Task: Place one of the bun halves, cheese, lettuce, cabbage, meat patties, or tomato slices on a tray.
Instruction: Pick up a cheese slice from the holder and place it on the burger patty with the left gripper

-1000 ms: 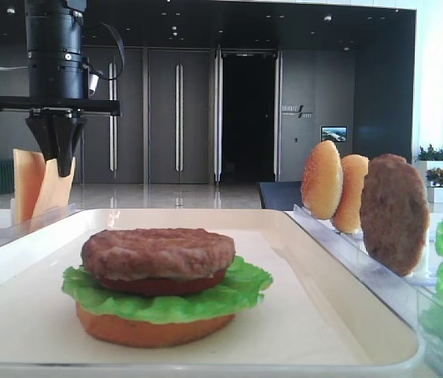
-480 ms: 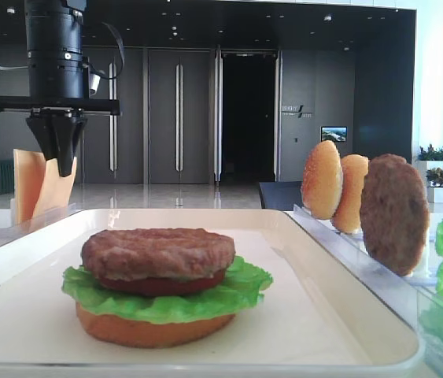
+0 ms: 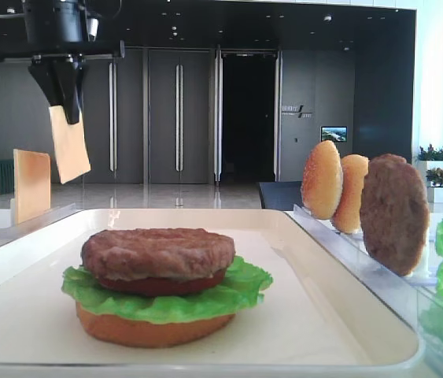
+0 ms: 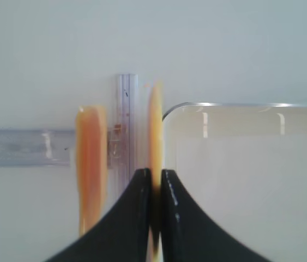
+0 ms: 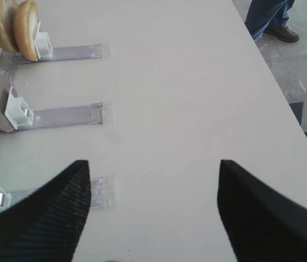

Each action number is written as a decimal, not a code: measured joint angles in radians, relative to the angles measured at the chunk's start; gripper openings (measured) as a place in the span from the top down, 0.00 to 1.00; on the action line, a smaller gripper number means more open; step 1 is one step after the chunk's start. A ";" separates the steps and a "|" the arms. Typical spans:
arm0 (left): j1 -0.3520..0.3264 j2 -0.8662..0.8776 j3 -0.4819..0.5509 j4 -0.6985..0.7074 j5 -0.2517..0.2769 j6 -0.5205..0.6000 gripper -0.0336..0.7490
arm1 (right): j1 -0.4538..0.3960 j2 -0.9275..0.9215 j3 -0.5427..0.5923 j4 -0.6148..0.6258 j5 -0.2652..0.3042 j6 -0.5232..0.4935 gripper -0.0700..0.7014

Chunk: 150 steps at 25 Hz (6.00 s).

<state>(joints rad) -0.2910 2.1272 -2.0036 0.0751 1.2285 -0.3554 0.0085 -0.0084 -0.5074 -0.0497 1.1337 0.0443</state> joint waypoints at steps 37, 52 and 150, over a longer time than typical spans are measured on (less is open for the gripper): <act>0.000 -0.756 0.721 -0.053 0.012 0.053 0.93 | 0.000 0.000 0.000 0.000 0.000 0.000 0.30; 0.000 -0.964 0.960 -0.075 0.012 0.009 0.93 | 0.000 0.000 0.000 0.000 0.000 0.000 0.30; -0.123 -0.529 1.189 -1.259 -0.539 0.810 0.93 | 0.000 0.000 0.000 0.000 0.000 0.000 0.30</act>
<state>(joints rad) -0.4137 1.5980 -0.8143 -1.1839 0.6894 0.4549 0.0085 -0.0084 -0.5074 -0.0497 1.1337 0.0443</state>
